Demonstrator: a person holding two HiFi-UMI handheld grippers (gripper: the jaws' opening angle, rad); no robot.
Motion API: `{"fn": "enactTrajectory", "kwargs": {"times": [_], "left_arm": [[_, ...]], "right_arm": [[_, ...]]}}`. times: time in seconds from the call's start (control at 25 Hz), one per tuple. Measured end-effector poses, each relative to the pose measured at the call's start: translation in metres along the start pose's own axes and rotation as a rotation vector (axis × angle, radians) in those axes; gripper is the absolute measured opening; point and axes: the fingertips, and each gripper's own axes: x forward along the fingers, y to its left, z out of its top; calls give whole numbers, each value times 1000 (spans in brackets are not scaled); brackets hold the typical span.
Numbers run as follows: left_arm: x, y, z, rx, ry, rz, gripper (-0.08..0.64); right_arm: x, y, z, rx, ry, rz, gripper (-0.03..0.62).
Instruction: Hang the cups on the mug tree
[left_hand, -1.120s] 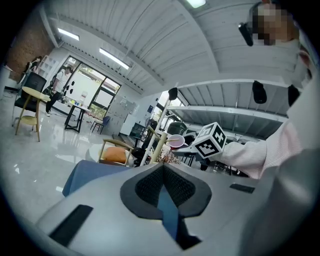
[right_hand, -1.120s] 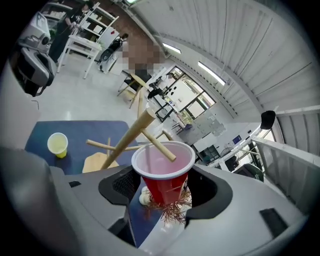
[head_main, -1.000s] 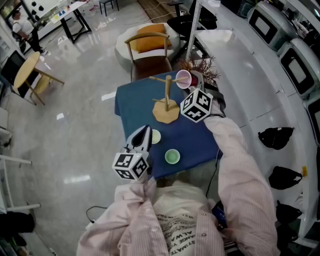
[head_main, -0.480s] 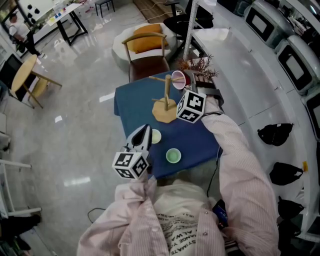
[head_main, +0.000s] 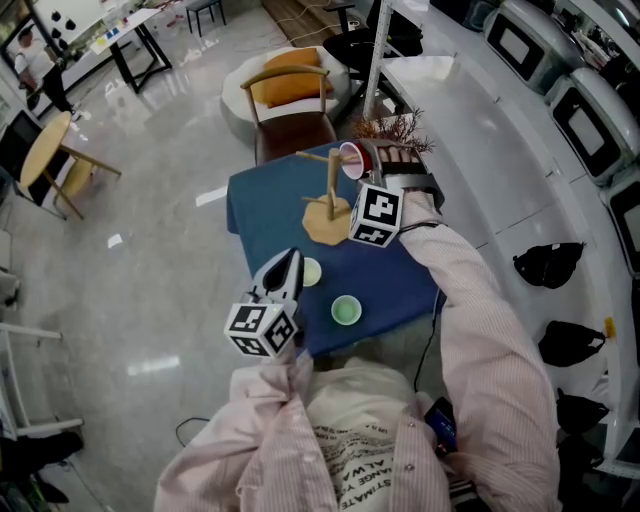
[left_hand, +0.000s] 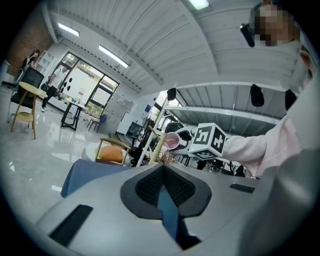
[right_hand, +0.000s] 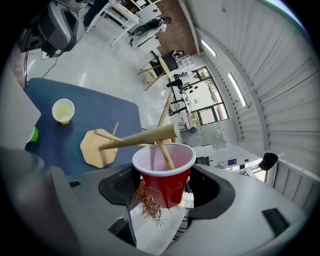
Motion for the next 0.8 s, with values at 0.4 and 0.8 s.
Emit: {"fn": "enactTrajectory", "kwargs": {"times": [0.4,0.8], "left_arm": [[-4,4,-1,-8,0,1,-2],[-5,6,-3,-14,-1,-3,-2]], "right_arm": [[1,11,13,-39,-15,17,290],[1,16,15,-50,-16,42,296]]}}
